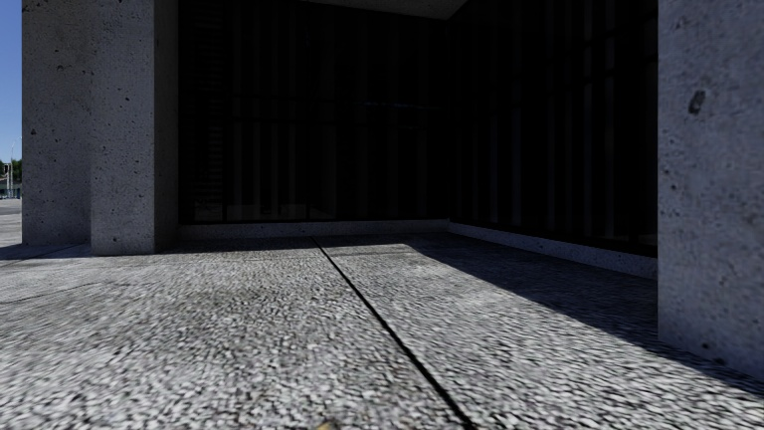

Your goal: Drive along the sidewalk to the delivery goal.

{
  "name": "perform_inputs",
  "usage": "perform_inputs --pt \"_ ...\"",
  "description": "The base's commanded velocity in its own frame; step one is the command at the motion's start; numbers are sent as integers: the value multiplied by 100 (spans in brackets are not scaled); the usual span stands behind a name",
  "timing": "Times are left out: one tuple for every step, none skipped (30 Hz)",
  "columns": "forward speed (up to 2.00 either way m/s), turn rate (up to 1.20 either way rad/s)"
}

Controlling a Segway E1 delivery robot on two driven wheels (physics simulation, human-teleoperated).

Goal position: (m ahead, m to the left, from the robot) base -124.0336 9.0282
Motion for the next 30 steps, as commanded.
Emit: perform_inputs --pt "0 0" --pt "0 0" --pt "0 0" --pt "0 0" --pt "0 0" --pt "0 0" --pt "0 0" --pt "0 0" --pt "0 0" --pt "0 0" --pt "0 0" --pt "0 0" --pt "0 0" --pt "0 0" --pt "0 0" --pt "0 0" --pt "0 0" --pt "0 0" --pt "0 0" --pt "0 0" --pt "0 0" --pt "0 0" --pt "0 0" --pt "0 0" --pt "0 0" --pt "0 0" --pt "0 0" --pt "0 0" --pt "0 0" --pt "0 0"
